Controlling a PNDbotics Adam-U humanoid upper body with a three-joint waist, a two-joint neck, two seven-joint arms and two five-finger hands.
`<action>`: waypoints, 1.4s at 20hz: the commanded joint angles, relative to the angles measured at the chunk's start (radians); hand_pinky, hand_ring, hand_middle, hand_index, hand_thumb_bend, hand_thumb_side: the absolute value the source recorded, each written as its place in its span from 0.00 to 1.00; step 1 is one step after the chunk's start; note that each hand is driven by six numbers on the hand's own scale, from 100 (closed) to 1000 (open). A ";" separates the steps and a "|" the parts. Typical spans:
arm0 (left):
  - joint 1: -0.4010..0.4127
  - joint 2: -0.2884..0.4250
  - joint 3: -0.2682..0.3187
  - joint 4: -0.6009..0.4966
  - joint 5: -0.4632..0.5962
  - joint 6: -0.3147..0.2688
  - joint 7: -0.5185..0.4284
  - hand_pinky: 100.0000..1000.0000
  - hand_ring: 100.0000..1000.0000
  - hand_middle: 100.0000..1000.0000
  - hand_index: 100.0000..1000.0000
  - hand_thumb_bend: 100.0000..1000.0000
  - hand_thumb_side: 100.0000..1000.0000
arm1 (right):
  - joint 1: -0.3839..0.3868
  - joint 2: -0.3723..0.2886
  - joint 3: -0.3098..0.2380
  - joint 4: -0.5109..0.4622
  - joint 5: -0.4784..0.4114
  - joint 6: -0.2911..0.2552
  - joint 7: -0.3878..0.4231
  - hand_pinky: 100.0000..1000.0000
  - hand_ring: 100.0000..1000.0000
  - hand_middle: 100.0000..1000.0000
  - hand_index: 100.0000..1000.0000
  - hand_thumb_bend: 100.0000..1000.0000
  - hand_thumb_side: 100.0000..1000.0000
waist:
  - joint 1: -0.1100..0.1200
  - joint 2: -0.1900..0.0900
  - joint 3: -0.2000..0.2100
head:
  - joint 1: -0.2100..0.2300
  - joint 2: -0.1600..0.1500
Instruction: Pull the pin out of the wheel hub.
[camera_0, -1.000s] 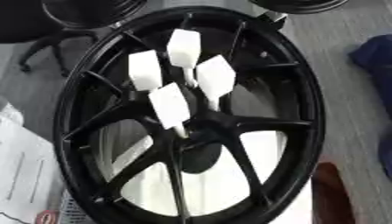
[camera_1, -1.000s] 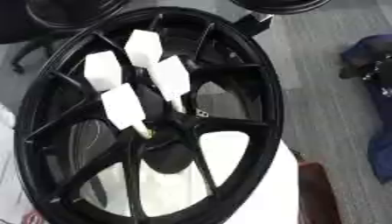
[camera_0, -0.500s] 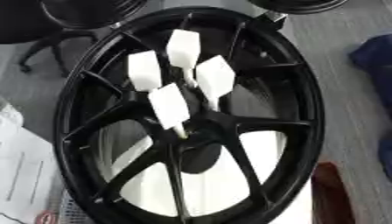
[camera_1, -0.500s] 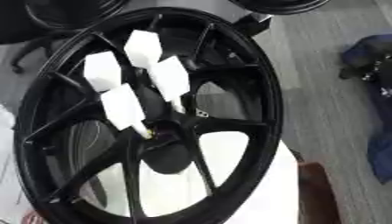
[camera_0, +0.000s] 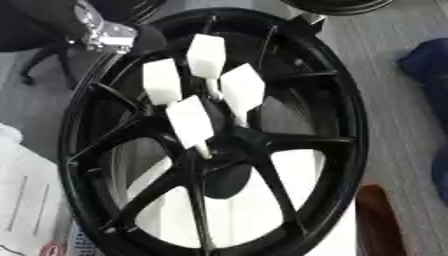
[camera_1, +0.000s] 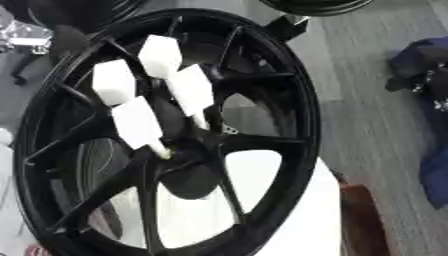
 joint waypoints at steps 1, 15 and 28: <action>-0.030 0.023 -0.010 -0.032 -0.012 0.053 -0.022 0.81 0.80 0.71 0.84 0.41 0.58 | -0.005 -0.027 -0.002 -0.025 -0.001 -0.002 0.003 0.77 0.60 0.58 0.78 0.00 0.51 | -0.003 -0.032 0.000 | -0.001 -0.008; -0.033 0.006 -0.073 0.002 -0.066 0.085 -0.130 0.82 0.80 0.73 0.84 0.44 0.49 | -0.008 -0.026 0.004 -0.025 -0.005 -0.001 0.009 0.77 0.60 0.58 0.78 0.00 0.51 | -0.004 -0.029 -0.004 | 0.003 0.001; 0.000 0.016 -0.073 0.054 -0.121 0.073 -0.145 0.80 0.79 0.71 0.82 0.35 0.38 | -0.010 -0.026 0.008 -0.025 -0.004 -0.001 0.014 0.77 0.60 0.58 0.78 0.00 0.52 | -0.005 -0.024 -0.006 | 0.007 0.003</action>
